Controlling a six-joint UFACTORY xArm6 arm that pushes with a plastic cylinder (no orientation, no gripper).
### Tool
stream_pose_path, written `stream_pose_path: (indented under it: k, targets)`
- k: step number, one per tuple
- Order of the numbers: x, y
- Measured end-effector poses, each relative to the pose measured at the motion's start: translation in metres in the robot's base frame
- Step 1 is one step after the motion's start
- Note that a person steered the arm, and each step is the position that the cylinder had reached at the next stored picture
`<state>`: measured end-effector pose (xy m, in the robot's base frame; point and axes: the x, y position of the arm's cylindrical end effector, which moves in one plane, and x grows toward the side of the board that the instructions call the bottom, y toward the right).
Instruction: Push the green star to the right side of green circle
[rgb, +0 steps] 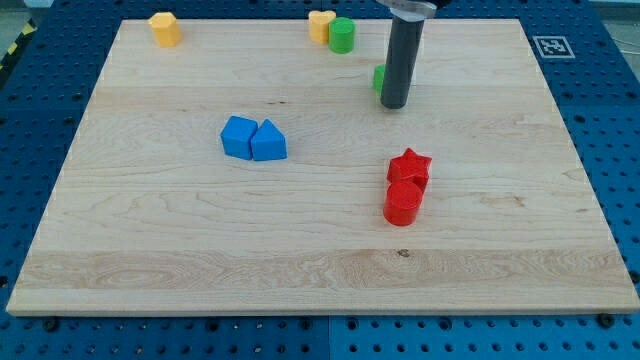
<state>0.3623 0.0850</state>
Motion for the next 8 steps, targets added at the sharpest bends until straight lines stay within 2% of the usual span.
stream_pose_path:
  k: [3, 6, 8]
  targets:
    - [-0.044, -0.001]
    - [-0.053, 0.03]
    - [-0.087, 0.016]
